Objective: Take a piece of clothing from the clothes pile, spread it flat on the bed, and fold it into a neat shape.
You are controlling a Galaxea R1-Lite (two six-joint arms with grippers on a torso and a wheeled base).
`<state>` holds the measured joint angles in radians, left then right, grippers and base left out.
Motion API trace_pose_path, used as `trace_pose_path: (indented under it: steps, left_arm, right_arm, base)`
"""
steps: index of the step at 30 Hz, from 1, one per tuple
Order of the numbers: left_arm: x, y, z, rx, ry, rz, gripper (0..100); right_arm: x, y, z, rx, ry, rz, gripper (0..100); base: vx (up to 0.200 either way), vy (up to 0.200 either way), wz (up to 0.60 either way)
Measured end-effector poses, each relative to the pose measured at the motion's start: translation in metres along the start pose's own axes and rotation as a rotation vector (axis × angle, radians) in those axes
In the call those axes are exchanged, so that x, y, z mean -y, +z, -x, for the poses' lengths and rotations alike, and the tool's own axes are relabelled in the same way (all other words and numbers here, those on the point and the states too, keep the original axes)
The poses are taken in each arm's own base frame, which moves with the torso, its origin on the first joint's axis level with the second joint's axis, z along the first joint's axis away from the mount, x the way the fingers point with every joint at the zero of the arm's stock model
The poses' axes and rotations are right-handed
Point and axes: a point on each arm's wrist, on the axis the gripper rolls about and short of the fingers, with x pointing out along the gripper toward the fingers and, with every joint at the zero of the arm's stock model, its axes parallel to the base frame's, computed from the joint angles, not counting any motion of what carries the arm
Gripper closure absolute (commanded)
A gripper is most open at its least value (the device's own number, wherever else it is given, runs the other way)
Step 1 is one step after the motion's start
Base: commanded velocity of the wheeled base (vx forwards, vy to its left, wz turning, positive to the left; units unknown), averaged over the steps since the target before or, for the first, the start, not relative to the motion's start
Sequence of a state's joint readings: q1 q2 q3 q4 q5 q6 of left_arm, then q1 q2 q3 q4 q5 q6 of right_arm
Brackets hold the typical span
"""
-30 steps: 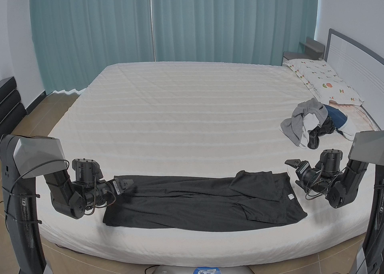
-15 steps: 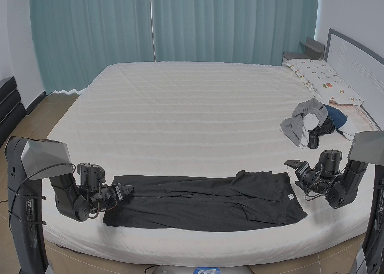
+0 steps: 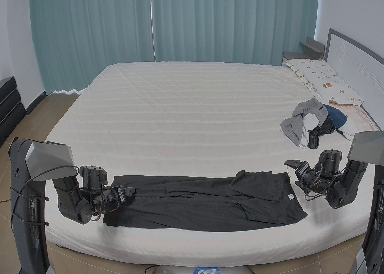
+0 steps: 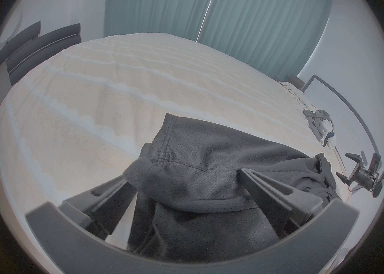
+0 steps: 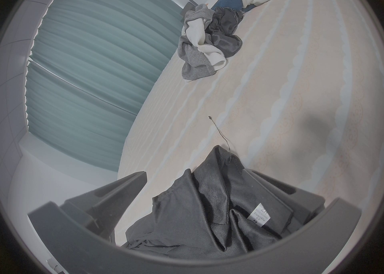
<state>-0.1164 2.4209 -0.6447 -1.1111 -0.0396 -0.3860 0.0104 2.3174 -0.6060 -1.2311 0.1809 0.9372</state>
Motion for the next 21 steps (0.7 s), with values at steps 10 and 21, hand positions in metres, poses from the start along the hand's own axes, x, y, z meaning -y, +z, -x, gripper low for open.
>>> trace_pose_path:
  steps: [10,21]
  left_arm:
    - [-0.0002,-0.0020,0.0011,-0.005,0.001,-0.002,100]
    - [-0.0027,0.0073,0.0082,0.021,-0.003,0.011,100]
  right_arm:
    - [0.0004,-0.0001,0.0001,0.000,-0.001,0.000,0]
    - [0.0009,0.0004,0.0003,0.001,-0.002,-0.002,0]
  base:
    - [0.000,0.000,0.00]
    - [0.000,0.000,0.00]
